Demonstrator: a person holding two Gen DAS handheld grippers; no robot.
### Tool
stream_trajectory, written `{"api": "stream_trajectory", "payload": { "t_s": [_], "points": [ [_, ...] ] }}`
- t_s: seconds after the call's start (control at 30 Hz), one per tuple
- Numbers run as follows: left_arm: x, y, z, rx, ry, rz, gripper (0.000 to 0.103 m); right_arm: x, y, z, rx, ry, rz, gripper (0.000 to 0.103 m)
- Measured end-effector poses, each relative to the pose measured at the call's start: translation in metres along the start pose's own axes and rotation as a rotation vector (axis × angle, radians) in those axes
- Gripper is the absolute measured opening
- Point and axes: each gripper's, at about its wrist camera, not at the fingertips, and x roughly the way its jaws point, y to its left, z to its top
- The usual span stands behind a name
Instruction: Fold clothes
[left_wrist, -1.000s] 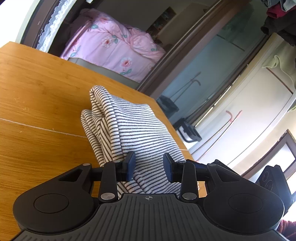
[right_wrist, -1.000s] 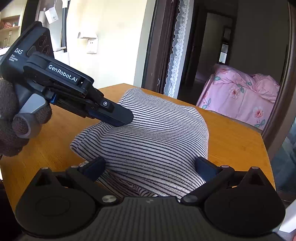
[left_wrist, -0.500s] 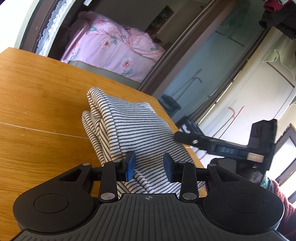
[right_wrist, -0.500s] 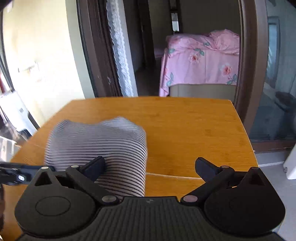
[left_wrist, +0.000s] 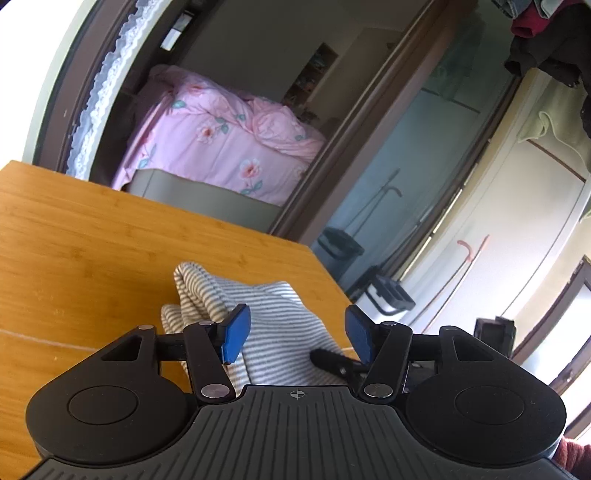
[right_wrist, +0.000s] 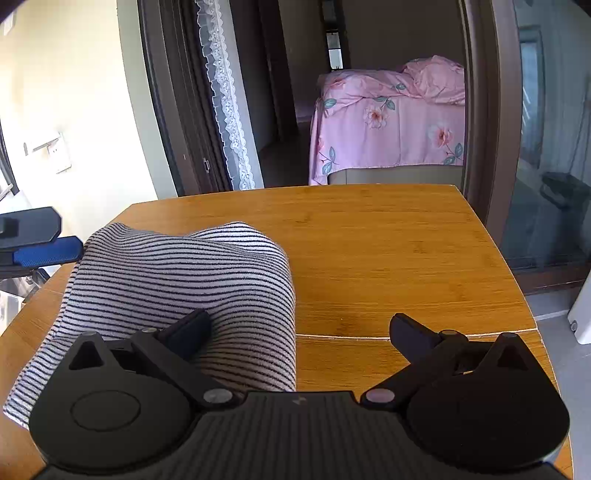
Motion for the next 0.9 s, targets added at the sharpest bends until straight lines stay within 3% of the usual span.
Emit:
{"api": "stream_trajectory", "payload": {
  "t_s": [0.1, 0.17, 0.27, 0.37, 0.4, 0.63, 0.9],
  "points": [
    [0.027, 0.015, 0.006, -0.023, 0.058, 0.071, 0.054, -0.015, 0.005, 0.004, -0.032, -0.02, -0.003, 0.103],
    [0.031, 0.019, 0.003, -0.03, 0.067, 0.083, 0.053, -0.032, 0.012, 0.005, -0.055, -0.05, 0.082, 0.103],
    [0.031, 0.024, 0.001, -0.037, 0.067, 0.082, 0.053, -0.047, 0.035, -0.002, -0.159, -0.017, 0.222, 0.103],
    [0.031, 0.029, -0.002, -0.043, 0.066, 0.08, 0.053, -0.036, 0.061, -0.024, -0.374, 0.012, 0.13, 0.103],
    [0.031, 0.031, -0.002, -0.045, 0.066, 0.08, 0.053, -0.036, 0.062, -0.03, -0.379, -0.022, 0.134, 0.103],
    [0.032, 0.037, -0.005, -0.062, 0.06, 0.088, 0.053, -0.034, 0.05, -0.033, -0.28, -0.019, 0.166, 0.103],
    [0.042, 0.025, -0.003, 0.041, 0.068, 0.155, 0.055, -0.034, 0.045, -0.035, -0.254, -0.02, 0.176, 0.103]
  ]
}}
